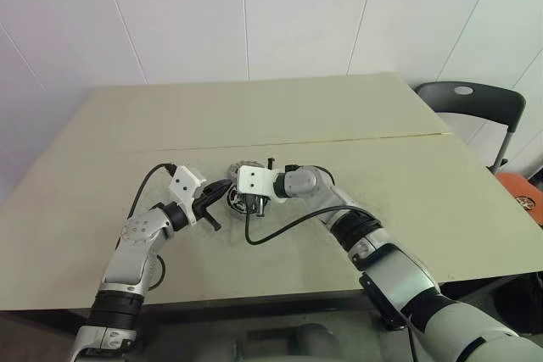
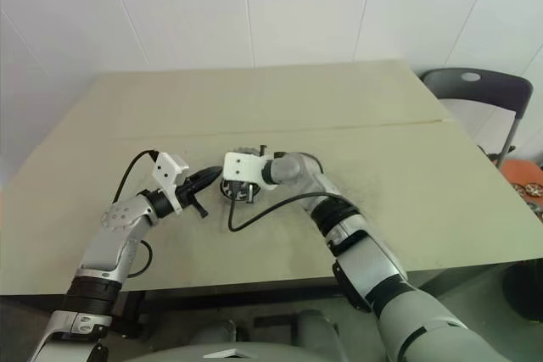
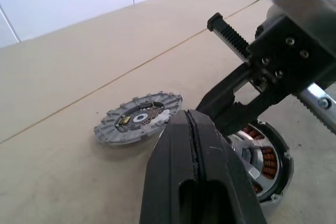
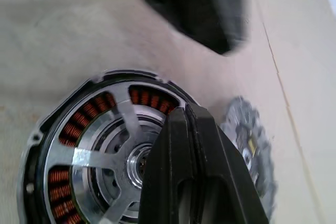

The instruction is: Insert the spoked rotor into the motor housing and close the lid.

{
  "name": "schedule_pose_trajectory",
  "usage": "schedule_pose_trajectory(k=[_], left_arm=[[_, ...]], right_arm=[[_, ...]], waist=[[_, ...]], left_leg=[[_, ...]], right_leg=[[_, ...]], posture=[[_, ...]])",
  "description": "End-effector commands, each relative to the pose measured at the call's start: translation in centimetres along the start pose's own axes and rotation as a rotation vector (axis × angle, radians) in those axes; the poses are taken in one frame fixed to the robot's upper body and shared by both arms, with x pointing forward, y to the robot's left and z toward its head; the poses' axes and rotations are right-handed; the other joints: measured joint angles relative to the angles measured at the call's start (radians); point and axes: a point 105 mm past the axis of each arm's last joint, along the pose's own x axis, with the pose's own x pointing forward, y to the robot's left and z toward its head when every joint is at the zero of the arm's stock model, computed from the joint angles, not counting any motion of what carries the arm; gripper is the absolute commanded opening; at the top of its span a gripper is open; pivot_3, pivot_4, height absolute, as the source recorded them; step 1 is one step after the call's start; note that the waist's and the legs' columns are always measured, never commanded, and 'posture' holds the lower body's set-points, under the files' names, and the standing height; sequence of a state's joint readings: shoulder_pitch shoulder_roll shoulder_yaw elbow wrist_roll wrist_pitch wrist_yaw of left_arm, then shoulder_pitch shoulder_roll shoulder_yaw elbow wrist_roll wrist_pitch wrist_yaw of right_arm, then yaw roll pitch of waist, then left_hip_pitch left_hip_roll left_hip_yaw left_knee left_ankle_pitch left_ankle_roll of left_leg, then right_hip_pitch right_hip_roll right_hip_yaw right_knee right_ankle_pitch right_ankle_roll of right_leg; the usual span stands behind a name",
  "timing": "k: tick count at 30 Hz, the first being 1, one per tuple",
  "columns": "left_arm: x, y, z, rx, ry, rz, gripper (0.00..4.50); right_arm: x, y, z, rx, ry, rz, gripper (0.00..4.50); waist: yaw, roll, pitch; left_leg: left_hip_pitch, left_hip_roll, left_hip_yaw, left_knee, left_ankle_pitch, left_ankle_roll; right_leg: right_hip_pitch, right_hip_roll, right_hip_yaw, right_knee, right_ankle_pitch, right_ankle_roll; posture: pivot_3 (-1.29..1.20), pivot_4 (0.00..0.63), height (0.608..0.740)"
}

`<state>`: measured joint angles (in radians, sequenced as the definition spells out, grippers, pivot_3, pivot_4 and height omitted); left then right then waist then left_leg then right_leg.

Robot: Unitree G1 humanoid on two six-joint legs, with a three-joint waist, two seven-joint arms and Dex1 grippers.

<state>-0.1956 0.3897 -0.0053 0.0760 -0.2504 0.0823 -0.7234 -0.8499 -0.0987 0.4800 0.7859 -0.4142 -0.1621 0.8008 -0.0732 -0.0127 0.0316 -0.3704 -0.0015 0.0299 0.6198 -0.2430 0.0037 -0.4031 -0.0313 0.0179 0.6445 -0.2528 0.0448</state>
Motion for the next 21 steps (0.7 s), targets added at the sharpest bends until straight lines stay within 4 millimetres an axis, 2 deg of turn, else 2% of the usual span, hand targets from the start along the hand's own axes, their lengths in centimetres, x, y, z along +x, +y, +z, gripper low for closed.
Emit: schedule_pose_trajectory(k=[1, 9, 11, 16, 18, 21], left_arm=[[0.1, 0.1, 1.2, 0.029, -0.037, 0.002, 0.00], [-0.4, 0.4, 1.1, 0.041, -0.028, 0.006, 0.00], [-0.6, 0.5, 1.1, 0.046, -0.024, 0.006, 0.00], [-0.8, 0.6, 1.1, 0.051, -0.020, 0.011, 0.00], [-0.8, 0.7, 1.0, 0.052, -0.017, 0.012, 0.00], [-0.8, 0.7, 1.0, 0.053, -0.016, 0.011, 0.00]], right_arm=[[1.8, 6.4, -2.6, -0.061, 0.107, 0.265, 0.04], [1.8, 4.6, -1.8, -0.070, 0.079, 0.244, 0.04], [1.8, 3.5, -0.9, 0.014, 0.020, 0.197, 0.04], [0.9, 0.1, 1.7, 0.289, -0.176, 0.087, 0.04], [-0.1, -1.5, 2.8, 0.411, -0.295, 0.048, 0.04], [-1.1, -2.9, 3.7, 0.520, -0.409, 0.015, 0.04]], waist=[[0.000, 0.000, -0.004], [0.002, -0.002, -0.009], [0.001, -0.002, -0.009], [0.003, -0.002, -0.007], [0.004, -0.002, -0.006], [0.006, -0.003, -0.006]], left_leg=[[0.000, 0.000, 0.000, 0.000, 0.000, 0.000], [0.011, 0.001, 0.000, -0.005, 0.000, 0.000], [0.015, 0.001, 0.000, -0.006, 0.000, 0.000], [0.013, 0.001, 0.000, -0.006, 0.000, 0.000], [0.011, 0.001, 0.000, -0.006, 0.000, 0.000], [0.001, 0.001, -0.001, -0.004, 0.000, 0.000]], right_leg=[[0.000, 0.001, 0.000, 0.000, 0.000, 0.000], [0.007, 0.001, 0.000, 0.000, -0.003, -0.003], [0.010, 0.001, 0.000, 0.000, -0.005, -0.005], [0.009, 0.001, 0.000, 0.002, -0.005, -0.005], [0.007, 0.001, 0.000, 0.002, -0.005, -0.004], [-0.001, 0.000, -0.001, 0.003, -0.003, -0.002]], posture=[[0.00, 0.000, 0.740], [0.00, 0.000, 0.740], [0.00, 0.000, 0.740], [0.00, 0.000, 0.740], [0.00, 0.000, 0.740], [0.00, 0.000, 0.740]])
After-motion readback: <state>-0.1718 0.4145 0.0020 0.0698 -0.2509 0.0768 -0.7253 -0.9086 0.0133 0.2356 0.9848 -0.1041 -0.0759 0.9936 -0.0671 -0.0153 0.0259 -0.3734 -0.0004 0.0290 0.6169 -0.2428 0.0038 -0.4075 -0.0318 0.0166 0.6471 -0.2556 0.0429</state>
